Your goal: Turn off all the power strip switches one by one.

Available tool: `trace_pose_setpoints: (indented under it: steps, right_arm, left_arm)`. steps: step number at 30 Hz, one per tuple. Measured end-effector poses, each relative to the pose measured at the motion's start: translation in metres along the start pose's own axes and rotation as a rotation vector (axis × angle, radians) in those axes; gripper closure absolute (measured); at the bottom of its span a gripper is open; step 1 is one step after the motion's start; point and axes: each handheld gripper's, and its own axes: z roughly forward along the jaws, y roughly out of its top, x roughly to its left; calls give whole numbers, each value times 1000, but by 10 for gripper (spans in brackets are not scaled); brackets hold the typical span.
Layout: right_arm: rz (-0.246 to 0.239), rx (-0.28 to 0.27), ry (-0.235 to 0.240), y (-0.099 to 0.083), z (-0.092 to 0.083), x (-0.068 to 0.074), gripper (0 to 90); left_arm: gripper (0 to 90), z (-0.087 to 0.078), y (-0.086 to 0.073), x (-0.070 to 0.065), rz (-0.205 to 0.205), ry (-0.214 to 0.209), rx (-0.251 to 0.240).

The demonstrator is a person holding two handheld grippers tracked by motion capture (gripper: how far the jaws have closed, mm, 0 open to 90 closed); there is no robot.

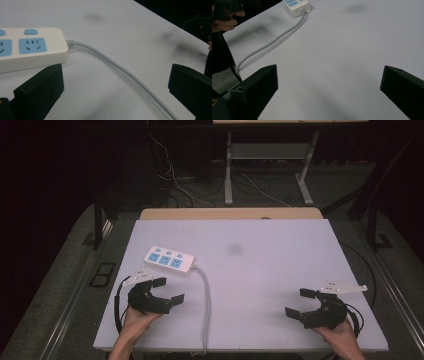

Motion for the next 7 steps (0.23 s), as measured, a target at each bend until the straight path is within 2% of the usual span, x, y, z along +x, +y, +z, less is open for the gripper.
trace_pose_setpoints:
  steps: [3,7]
  right_arm:
    - [-2,-2,1,0,0,1,9]
    - [2,-4,4,-2,0,1,9]
  left_arm:
    - [0,2,-6,-3,2,-7,-7]
    - [0,4,-12,-6,18,-17,8]
